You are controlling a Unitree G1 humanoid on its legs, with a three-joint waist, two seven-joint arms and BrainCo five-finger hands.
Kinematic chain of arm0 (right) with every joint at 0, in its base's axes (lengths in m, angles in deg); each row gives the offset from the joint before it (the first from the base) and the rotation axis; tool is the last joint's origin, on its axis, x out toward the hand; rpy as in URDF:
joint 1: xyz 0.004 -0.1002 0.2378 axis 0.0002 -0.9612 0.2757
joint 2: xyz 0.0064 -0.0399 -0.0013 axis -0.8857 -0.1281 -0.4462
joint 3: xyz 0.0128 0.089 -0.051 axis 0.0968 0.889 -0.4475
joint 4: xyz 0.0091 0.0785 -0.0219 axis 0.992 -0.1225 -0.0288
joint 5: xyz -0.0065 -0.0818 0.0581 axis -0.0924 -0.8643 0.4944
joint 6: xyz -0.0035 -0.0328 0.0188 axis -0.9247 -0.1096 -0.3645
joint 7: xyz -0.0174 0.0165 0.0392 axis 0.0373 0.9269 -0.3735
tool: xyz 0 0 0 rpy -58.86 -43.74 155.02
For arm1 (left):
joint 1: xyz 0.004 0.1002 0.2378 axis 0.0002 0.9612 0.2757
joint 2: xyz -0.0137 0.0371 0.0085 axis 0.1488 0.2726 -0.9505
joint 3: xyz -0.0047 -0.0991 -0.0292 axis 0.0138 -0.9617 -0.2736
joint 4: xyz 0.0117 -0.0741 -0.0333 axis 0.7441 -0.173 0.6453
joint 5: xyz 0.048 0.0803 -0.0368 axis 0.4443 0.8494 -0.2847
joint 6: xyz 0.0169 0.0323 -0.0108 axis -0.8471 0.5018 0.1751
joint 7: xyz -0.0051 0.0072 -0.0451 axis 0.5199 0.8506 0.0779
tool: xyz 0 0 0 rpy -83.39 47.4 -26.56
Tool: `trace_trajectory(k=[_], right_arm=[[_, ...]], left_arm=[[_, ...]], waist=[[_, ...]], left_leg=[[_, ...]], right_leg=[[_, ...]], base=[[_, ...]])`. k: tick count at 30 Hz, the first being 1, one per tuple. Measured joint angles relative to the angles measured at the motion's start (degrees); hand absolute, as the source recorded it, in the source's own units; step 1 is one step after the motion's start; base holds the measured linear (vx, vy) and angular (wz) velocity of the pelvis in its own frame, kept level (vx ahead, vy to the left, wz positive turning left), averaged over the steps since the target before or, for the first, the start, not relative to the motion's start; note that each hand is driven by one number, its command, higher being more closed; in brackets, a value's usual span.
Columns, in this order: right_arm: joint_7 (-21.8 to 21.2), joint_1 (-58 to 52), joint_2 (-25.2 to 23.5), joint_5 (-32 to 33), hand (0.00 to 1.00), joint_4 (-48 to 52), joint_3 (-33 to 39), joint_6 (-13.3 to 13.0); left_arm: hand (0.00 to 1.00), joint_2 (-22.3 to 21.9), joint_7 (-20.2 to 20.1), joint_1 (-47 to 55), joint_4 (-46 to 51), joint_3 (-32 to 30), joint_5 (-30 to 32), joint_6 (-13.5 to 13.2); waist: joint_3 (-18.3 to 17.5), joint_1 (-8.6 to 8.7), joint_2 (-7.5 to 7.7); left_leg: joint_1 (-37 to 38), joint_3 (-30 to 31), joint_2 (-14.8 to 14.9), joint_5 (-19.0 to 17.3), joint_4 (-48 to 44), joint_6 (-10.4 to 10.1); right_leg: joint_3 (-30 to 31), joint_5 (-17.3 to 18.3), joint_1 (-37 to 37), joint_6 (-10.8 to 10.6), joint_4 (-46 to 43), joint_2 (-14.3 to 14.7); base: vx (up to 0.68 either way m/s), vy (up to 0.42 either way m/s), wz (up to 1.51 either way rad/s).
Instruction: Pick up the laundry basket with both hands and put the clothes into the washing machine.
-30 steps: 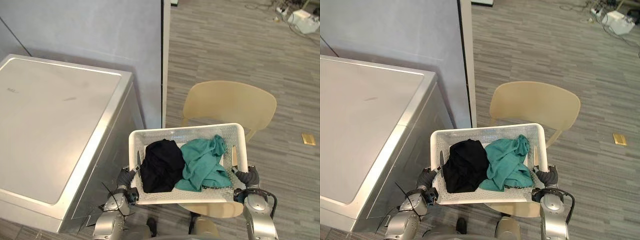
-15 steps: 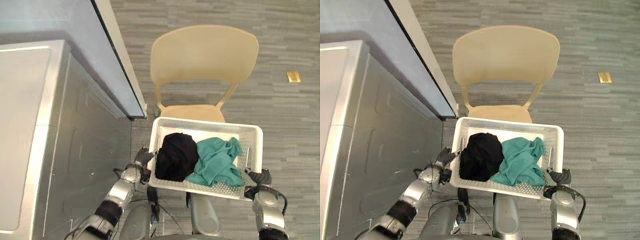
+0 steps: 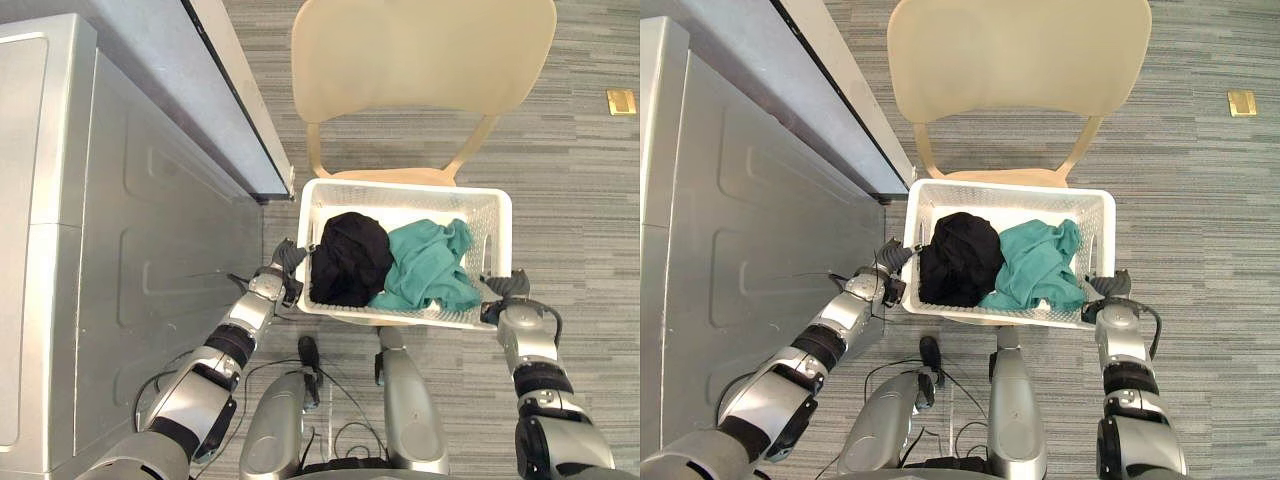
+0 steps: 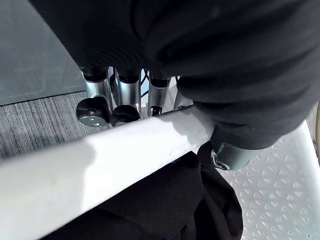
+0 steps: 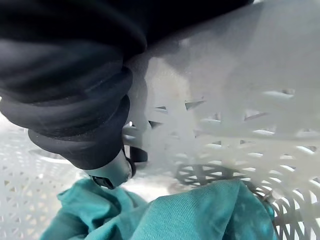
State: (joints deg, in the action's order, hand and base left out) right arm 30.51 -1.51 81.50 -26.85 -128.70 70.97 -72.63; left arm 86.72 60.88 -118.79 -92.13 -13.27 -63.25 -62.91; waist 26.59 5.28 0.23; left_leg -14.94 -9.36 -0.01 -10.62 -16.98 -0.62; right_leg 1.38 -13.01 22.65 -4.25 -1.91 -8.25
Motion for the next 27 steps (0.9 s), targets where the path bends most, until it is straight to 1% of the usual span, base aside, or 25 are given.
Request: trace_trajectory(k=[4, 5, 7, 8, 13, 16, 17, 21, 23, 24, 25, 27], right_arm=[[0.1, 2.1, 1.0, -0.5, 1.0, -1.2, -2.3, -0.5], [0.1, 2.3, 1.1, -0.5, 0.0, -1.2, -2.4, -0.7], [0.2, 2.8, 1.1, -0.6, 0.0, -1.3, -2.7, -1.1], [0.3, 3.0, 1.1, -0.6, 0.0, -1.4, -2.8, -1.3], [0.2, 3.8, 1.5, -0.6, 0.0, -2.6, -2.7, -2.1], [-0.8, 4.6, 1.7, -1.2, 0.0, -3.9, -2.7, -2.6], [-0.9, 5.0, 1.7, -1.7, 0.0, -4.5, -2.7, -2.6], [-1.1, 5.5, 1.9, -2.2, 0.0, -5.2, -2.5, -2.7], [-2.0, 5.5, 2.3, -2.2, 0.0, -5.2, -2.3, -2.7], [-2.1, 5.2, 2.4, -2.2, 0.0, -4.8, -1.9, -2.7], [-2.0, 3.9, 2.5, -2.2, 0.0, -3.5, -1.6, -2.5], [-2.1, 2.4, 2.5, -2.3, 0.0, -2.1, -1.3, -1.9]], left_arm=[[1.0, -0.7, 0.8, -2.6, -2.4, -1.0, 0.1, -1.0], [1.0, -1.0, 0.8, -2.9, -2.8, -1.3, 0.1, -1.1], [1.0, -1.7, 1.7, -3.3, -3.0, -2.7, 0.1, -1.1], [0.0, -1.8, 1.9, -3.3, -3.1, -2.8, 0.1, -1.1], [0.0, -3.2, 1.9, -4.3, -5.2, -4.9, 0.1, -1.8], [0.0, -3.3, 1.9, -4.7, -6.6, -5.7, 0.4, -1.8], [0.0, -3.7, 2.0, -4.9, -7.1, -6.6, 0.6, -1.7], [0.0, -4.8, 1.9, -4.6, -8.0, -7.1, 1.7, -0.5], [0.0, -4.9, 1.9, -4.0, -7.7, -7.2, 2.0, -0.1], [0.0, -4.9, 1.9, -3.3, -7.2, -7.2, 2.0, 0.0], [0.0, -4.9, 1.9, -1.6, -5.4, -7.2, 2.1, 0.1], [0.0, -5.0, 1.9, 1.3, -3.0, -7.2, 2.1, 0.1]], waist=[[0.0, -0.44, -0.11], [0.0, -0.5, -0.11], [0.0, -0.56, -0.17], [0.0, -0.59, -0.19], [-0.1, -0.79, -0.23], [-0.2, -0.78, -0.31], [-0.3, -0.75, -0.37], [-0.8, -0.56, -0.89], [-1.0, -0.49, -1.03], [-1.4, -0.45, -1.33], [-1.8, -0.46, -2.05], [-2.3, -0.5, -2.99]], left_leg=[[-0.9, 0.0, 0.0, 0.2, 0.5, -0.3], [-0.9, -0.1, 0.0, 0.3, 0.7, -0.4], [-0.9, -0.1, 0.1, 0.5, 1.1, -0.6], [-0.9, -0.1, 0.1, 0.5, 1.3, -0.7], [-0.7, -0.3, -0.1, 1.1, 2.5, -1.1], [-0.5, -0.3, 0.0, 1.4, 3.0, -1.5], [-0.4, -0.3, 0.0, 1.4, 3.0, -1.5], [-0.3, -0.5, 0.0, 1.4, 3.1, -1.5], [-0.2, -0.6, 0.0, 1.4, 3.1, -1.5], [-0.2, -0.6, 0.0, 1.4, 3.0, -1.5], [0.4, -0.5, 0.0, 1.4, 3.1, -1.5], [1.6, -0.5, 0.0, 1.4, 3.8, -1.5]], right_leg=[[0.1, 0.0, 1.4, 0.0, -0.5, 0.0], [0.1, 0.0, 1.6, 0.0, -0.7, 0.0], [0.1, 0.0, 1.9, 0.1, -0.8, 0.1], [0.1, 0.1, 2.0, 0.1, -0.8, 0.1], [0.2, 0.1, 2.6, 0.1, -1.1, 0.0], [0.2, 0.1, 2.6, 0.2, -1.1, 0.1], [0.2, 0.0, 2.6, 0.2, -1.1, 0.2], [0.3, 0.0, 2.6, 0.2, -1.0, 0.2], [0.4, 0.0, 2.5, 0.2, -0.8, 0.2], [0.4, 0.0, 2.5, 0.3, -0.7, 0.2], [0.3, -0.2, 1.6, 0.4, 0.2, 0.3], [0.2, -0.3, 0.2, 0.4, 1.3, 0.3]], base=[[0.01, -0.017, 0.0], [0.03, -0.033, -0.01], [0.02, -0.02, -0.01], [0.04, -0.032, -0.02], [0.02, -0.019, 0.0], [0.02, -0.036, 0.0], [0.02, -0.031, -0.01], [0.02, -0.01, -0.02], [0.04, -0.021, -0.04], [0.07, -0.024, -0.02], [0.07, -0.019, -0.03], [0.08, -0.013, -0.04]])
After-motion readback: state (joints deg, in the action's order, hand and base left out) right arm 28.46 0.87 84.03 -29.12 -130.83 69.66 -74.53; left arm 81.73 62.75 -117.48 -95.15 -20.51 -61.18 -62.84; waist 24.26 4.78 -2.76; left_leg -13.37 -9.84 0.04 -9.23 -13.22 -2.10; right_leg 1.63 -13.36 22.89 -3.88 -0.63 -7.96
